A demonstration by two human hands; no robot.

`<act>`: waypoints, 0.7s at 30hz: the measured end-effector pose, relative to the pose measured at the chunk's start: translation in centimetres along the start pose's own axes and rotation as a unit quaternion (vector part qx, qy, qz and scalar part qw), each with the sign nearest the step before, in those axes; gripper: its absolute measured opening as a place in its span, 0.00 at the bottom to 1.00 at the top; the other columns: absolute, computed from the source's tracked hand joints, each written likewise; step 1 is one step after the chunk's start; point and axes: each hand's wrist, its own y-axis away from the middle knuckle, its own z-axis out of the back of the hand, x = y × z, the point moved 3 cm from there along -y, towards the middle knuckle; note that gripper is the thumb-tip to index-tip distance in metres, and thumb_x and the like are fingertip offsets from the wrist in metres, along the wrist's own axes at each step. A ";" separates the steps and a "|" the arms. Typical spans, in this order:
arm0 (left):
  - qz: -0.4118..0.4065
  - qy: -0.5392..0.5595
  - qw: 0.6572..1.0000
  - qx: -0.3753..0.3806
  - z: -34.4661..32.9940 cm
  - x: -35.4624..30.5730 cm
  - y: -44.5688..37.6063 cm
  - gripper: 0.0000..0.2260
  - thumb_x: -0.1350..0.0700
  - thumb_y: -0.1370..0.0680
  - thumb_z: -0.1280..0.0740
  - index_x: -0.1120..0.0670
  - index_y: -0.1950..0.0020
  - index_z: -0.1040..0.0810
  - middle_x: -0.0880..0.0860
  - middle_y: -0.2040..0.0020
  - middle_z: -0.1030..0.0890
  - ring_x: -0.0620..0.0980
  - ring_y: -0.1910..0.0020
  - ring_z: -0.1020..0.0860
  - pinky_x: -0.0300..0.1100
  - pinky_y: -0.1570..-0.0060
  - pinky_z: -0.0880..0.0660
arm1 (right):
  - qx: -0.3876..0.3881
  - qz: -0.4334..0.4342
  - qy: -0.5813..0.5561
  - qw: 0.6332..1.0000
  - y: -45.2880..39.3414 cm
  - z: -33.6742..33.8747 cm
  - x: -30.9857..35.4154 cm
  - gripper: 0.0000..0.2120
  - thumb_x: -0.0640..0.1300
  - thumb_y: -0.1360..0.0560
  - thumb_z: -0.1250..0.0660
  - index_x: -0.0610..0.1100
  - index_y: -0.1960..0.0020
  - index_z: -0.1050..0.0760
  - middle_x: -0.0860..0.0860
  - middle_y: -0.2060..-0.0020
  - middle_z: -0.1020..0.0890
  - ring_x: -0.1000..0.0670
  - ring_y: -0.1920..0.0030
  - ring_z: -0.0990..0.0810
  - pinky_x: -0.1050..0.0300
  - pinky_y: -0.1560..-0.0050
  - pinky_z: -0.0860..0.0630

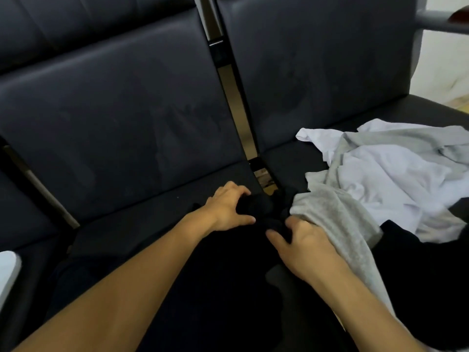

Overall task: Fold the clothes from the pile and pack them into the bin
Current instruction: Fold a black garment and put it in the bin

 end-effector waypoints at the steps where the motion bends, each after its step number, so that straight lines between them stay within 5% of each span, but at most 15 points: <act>1: 0.002 0.024 1.000 -0.002 -0.2 0.1 0.0 0.22 0.49 0.26 0.26 0.47 0.34 0.28 0.49 0.42 0.26 0.49 0.44 0.26 0.45 0.45 0.26 | -0.006 0.022 -0.009 1.000 -0.1 0.0 0.0 0.10 0.51 0.22 0.33 0.45 0.55 0.26 0.49 0.60 0.22 0.47 0.52 0.19 0.70 0.65 0.31; 4: 0.004 0.014 1.000 0.014 -0.5 0.0 0.0 0.07 0.50 0.22 0.30 0.49 0.48 0.25 0.48 0.55 0.22 0.48 0.55 0.22 0.43 0.54 0.26 | 0.010 0.001 -0.104 0.995 -0.7 0.7 -0.4 0.13 0.46 0.22 0.34 0.43 0.63 0.30 0.51 0.71 0.26 0.47 0.66 0.23 0.66 0.70 0.29; 6: -0.017 -0.004 1.000 -0.011 0.0 0.0 -0.1 0.04 0.51 0.21 0.33 0.48 0.52 0.26 0.48 0.57 0.22 0.48 0.56 0.23 0.45 0.51 0.26 | 0.013 -0.042 -0.253 0.966 -0.8 1.9 -0.8 0.14 0.48 0.26 0.35 0.37 0.64 0.29 0.47 0.71 0.25 0.44 0.66 0.22 0.46 0.57 0.19; 8: -0.039 0.080 0.993 -0.072 1.1 -0.2 0.0 0.07 0.53 0.19 0.35 0.46 0.56 0.30 0.48 0.60 0.25 0.48 0.61 0.27 0.46 0.56 0.28 | -0.013 -0.069 -0.358 0.931 -1.0 3.4 -1.4 0.16 0.48 0.27 0.36 0.32 0.60 0.28 0.44 0.67 0.25 0.45 0.63 0.22 0.38 0.52 0.18; 11: -0.049 0.194 0.966 -0.164 3.2 -0.8 0.1 0.06 0.57 0.18 0.39 0.52 0.53 0.33 0.48 0.66 0.31 0.45 0.67 0.34 0.39 0.64 0.33 | -0.015 -0.088 -0.406 0.910 -0.6 5.3 -2.0 0.07 0.36 0.22 0.37 0.34 0.56 0.25 0.45 0.66 0.21 0.47 0.61 0.20 0.49 0.53 0.18; 13: -0.040 0.247 0.951 -0.180 4.4 -1.2 0.3 0.04 0.58 0.18 0.37 0.55 0.51 0.31 0.49 0.66 0.28 0.42 0.69 0.31 0.31 0.68 0.32 | -0.031 -0.067 -0.349 0.934 -0.4 6.3 -2.3 0.09 0.30 0.23 0.39 0.41 0.54 0.23 0.47 0.63 0.16 0.46 0.61 0.18 0.52 0.56 0.20; 17: 0.015 0.399 0.911 -0.105 5.7 -1.3 0.1 0.09 0.63 0.21 0.33 0.52 0.42 0.22 0.56 0.49 0.18 0.48 0.52 0.18 0.41 0.51 0.20 | -0.083 -0.030 -0.214 0.973 -0.8 7.2 -2.9 0.19 0.27 0.30 0.40 0.49 0.54 0.20 0.48 0.57 0.15 0.47 0.62 0.19 0.58 0.62 0.25; 21: 0.052 0.572 0.816 -0.059 6.3 -3.0 0.1 0.14 0.68 0.21 0.36 0.53 0.40 0.20 0.56 0.49 0.16 0.50 0.49 0.18 0.43 0.49 0.20 | -0.084 -0.021 -0.244 0.966 -0.3 8.5 -2.8 0.23 0.26 0.29 0.43 0.51 0.58 0.18 0.49 0.61 0.14 0.49 0.61 0.16 0.56 0.59 0.21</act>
